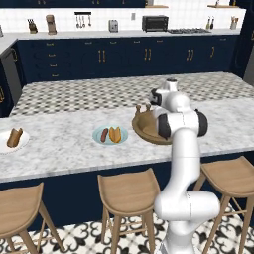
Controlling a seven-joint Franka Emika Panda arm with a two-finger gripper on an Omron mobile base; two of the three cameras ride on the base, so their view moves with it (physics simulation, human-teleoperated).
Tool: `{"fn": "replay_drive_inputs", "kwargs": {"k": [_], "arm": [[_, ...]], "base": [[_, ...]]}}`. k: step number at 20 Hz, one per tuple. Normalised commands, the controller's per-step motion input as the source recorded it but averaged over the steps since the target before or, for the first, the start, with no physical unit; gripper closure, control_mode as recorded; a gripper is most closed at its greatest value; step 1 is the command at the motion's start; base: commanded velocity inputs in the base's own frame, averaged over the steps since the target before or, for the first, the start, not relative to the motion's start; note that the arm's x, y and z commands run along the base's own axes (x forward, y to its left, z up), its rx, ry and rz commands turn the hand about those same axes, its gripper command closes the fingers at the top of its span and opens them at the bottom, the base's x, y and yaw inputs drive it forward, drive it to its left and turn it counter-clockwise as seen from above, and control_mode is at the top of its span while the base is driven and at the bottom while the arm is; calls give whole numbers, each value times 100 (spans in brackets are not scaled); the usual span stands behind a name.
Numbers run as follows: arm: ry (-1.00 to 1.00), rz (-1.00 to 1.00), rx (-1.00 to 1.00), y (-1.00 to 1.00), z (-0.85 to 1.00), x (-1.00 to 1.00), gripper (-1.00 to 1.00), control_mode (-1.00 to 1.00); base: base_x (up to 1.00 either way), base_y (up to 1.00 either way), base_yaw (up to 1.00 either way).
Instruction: Place one bun and one sausage from the bowl on each plate.
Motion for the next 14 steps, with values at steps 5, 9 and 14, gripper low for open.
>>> {"fn": "replay_drive_inputs", "kwargs": {"k": [5,9,14], "arm": [[0,-6,0,4,62,-83,100,-100],[0,-11,0,3,39,-100,100,-100],[0,-20,0,11,14,-100,100,-100]], "base": [[0,0,0],[0,0,0],[0,0,0]]}}
